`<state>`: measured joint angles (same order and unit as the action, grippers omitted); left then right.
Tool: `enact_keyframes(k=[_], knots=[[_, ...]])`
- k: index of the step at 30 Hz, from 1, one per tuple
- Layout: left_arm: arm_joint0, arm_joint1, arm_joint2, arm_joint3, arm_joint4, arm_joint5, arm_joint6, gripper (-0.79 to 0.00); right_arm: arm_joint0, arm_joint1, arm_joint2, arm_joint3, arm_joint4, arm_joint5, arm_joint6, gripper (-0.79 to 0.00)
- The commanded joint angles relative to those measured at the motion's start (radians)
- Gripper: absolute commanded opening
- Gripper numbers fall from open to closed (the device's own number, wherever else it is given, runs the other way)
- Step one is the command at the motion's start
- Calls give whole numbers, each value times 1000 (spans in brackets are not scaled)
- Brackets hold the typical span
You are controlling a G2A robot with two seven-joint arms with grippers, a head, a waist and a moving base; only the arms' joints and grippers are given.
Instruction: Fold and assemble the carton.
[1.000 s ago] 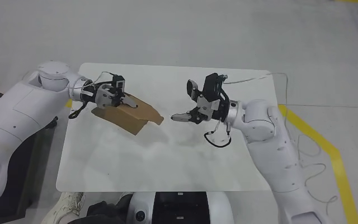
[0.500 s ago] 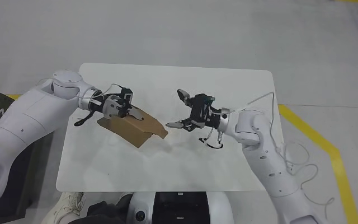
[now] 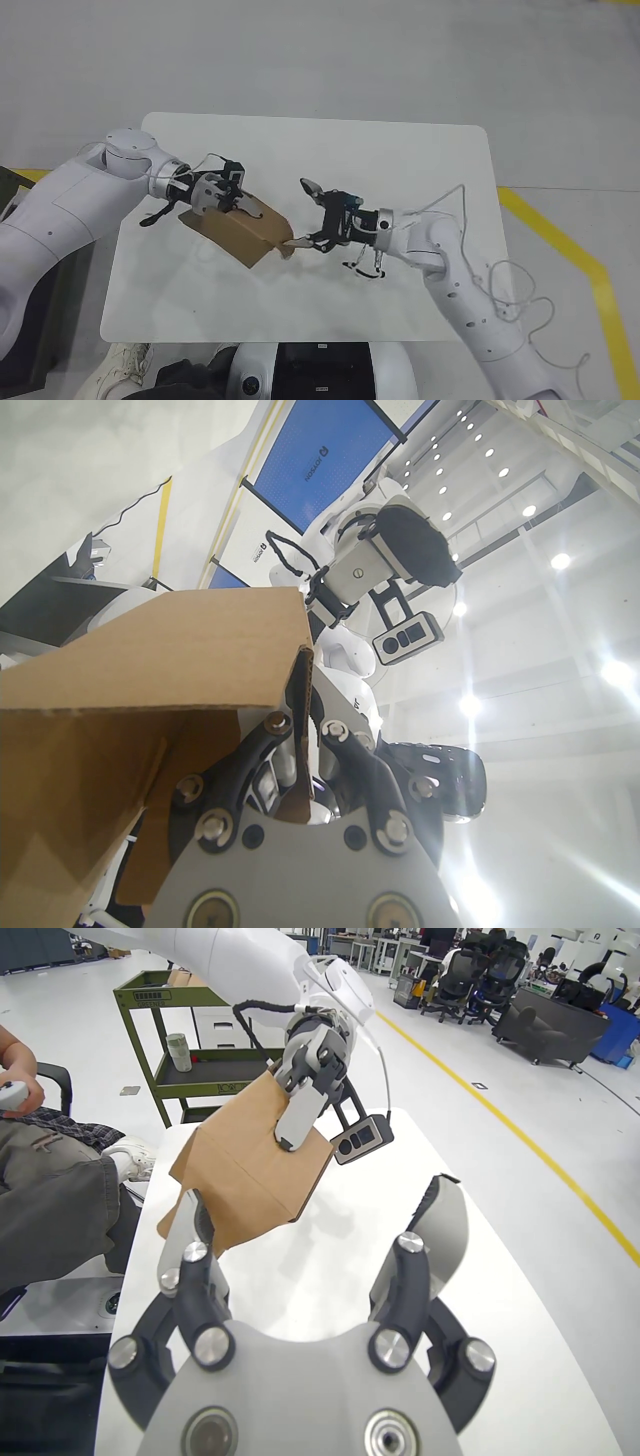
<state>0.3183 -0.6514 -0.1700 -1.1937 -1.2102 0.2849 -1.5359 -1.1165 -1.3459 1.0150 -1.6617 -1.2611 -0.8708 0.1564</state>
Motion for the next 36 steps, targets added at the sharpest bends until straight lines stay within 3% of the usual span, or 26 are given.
enact_keyframes(k=[1, 23, 25, 29, 34, 36], knots=[[0, 0, 0, 0, 0, 0, 0, -785, 3, 0, -9, 6, -6, 6, -5, -129], [0, 0, 0, 0, 0, 0, 0, -785, 10, 8, -62, -17, -100, 79, -43, -388], [0, 0, 0, 0, 0, 0, 0, -785, 10, 8, -67, -22, -116, 91, -44, -357], [0, 0, 0, 0, 0, 0, 0, -785, 6, 10, -80, -30, -145, 107, -50, -215], [0, 0, 0, 0, 0, 0, 0, -785, -5, 12, -98, -38, -179, 123, -60, -126], [0, 0, 0, 0, 0, 0, 0, -785, -8, 12, -103, -40, -184, 132, -79, -129]])
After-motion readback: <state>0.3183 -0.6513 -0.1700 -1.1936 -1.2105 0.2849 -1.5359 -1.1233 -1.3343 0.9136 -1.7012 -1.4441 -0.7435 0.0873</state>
